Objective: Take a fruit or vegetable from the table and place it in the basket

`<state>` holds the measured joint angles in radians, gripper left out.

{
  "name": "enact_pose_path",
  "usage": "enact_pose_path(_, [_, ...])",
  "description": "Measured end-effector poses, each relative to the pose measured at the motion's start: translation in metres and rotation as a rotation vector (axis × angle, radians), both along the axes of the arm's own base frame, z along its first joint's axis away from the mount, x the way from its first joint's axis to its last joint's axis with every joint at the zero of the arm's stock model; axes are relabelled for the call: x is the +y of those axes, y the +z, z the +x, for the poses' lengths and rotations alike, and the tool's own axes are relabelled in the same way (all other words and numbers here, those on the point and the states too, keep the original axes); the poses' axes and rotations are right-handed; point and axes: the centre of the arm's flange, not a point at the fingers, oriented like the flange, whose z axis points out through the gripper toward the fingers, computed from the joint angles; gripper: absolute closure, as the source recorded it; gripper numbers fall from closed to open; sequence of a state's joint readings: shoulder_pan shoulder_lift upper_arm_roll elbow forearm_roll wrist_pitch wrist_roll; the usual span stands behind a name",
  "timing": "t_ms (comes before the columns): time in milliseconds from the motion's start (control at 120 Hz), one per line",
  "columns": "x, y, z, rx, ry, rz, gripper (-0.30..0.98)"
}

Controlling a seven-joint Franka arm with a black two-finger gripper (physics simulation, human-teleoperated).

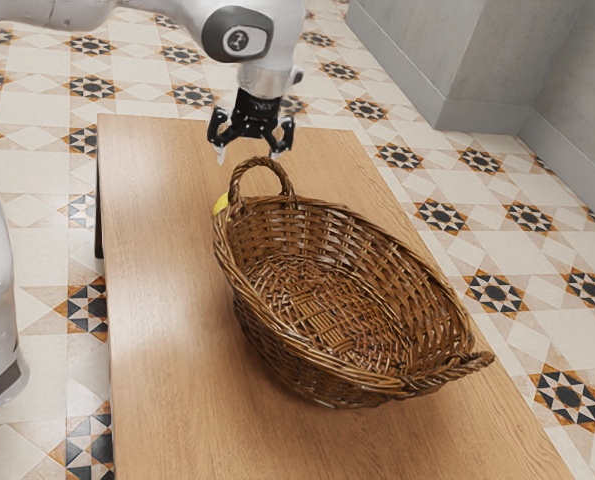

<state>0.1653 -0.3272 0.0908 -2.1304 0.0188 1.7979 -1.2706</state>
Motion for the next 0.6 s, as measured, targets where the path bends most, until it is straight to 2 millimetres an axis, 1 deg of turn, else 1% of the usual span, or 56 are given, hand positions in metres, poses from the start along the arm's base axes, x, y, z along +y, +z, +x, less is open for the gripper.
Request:
enact_pose_path(75, [0.004, -0.017, -0.003, -0.01, 0.036, -0.002, 0.0])
enact_pose_path(167, [0.009, -0.031, -0.011, -0.028, 0.078, -0.005, 0.0])
enact_pose_path(317, [0.015, -0.039, -0.02, -0.064, 0.129, -0.007, 0.0])
enact_pose_path(425, [0.02, -0.05, -0.026, -0.073, 0.159, -0.012, 0.0])
enact_pose_path(533, [0.02, -0.064, -0.029, -0.077, 0.169, -0.013, 0.0])
enact_pose_path(600, [0.019, -0.069, -0.029, -0.08, 0.169, -0.011, 0.0])
